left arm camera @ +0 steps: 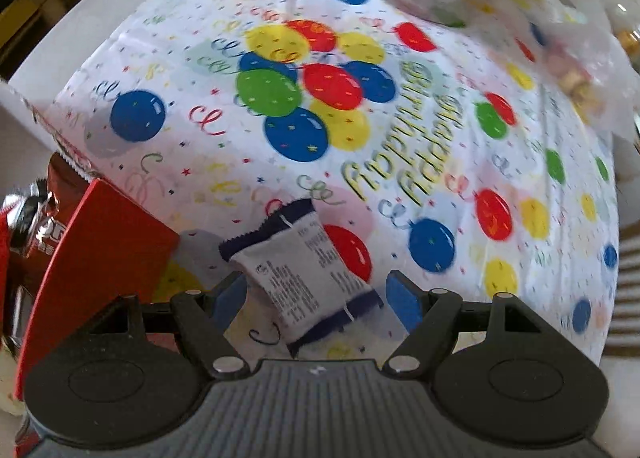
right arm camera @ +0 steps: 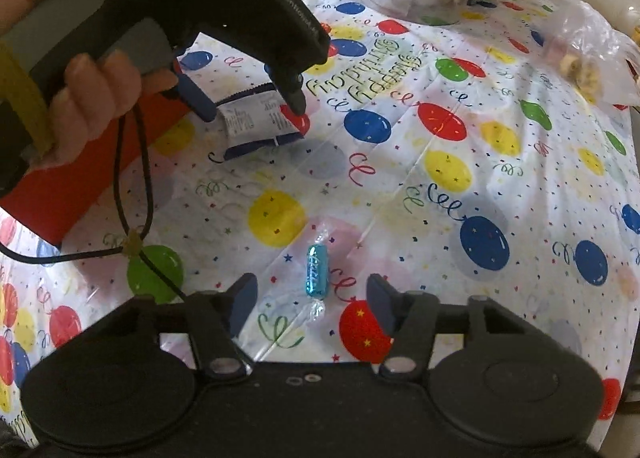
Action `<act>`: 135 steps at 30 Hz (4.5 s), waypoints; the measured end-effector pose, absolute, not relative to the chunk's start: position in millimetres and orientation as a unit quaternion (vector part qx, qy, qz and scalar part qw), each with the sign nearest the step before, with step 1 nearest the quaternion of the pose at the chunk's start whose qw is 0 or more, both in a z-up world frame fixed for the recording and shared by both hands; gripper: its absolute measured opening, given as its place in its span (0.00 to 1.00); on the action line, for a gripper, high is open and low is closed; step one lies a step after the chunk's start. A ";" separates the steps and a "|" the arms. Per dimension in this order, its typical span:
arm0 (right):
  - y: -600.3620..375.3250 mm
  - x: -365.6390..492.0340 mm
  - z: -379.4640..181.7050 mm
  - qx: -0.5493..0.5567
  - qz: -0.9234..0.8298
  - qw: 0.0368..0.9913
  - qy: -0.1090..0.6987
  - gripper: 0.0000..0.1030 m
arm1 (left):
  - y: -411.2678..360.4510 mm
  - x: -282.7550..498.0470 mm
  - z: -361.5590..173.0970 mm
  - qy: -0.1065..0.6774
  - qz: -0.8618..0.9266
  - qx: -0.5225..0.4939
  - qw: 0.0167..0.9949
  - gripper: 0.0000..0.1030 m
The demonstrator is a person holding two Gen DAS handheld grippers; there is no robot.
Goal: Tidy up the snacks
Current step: 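Grasp the white-and-blue packet with the left gripper while the right grasps the teal candy, then carry both held items over into the cardboard box, then open both grippers to drop the items into the box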
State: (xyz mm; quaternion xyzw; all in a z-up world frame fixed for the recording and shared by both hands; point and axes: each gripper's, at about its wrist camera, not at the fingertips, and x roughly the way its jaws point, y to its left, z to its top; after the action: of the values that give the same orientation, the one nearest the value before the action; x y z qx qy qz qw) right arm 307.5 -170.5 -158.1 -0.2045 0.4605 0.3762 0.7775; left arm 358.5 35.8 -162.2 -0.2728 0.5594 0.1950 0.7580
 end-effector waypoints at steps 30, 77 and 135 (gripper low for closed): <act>-162.9 322.3 -170.4 -0.203 0.380 0.760 0.486 0.10 | 30.3 345.6 -168.6 0.564 0.196 -0.200 0.777 0.45; -110.7 178.1 -25.5 -0.021 0.354 0.838 0.415 0.10 | 101.7 145.3 -14.6 0.477 0.051 -0.080 0.874 0.45; 122.9 143.1 -109.1 -0.134 0.352 0.793 0.479 0.22 | 260.8 130.9 -105.8 0.519 0.032 -0.019 0.854 0.45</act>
State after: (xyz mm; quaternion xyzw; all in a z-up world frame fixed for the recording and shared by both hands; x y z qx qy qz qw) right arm 143.1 122.9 -109.1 -0.1344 0.4785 0.3518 0.7932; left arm 130.9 260.8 -105.8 -0.0188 0.5194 0.0316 0.8537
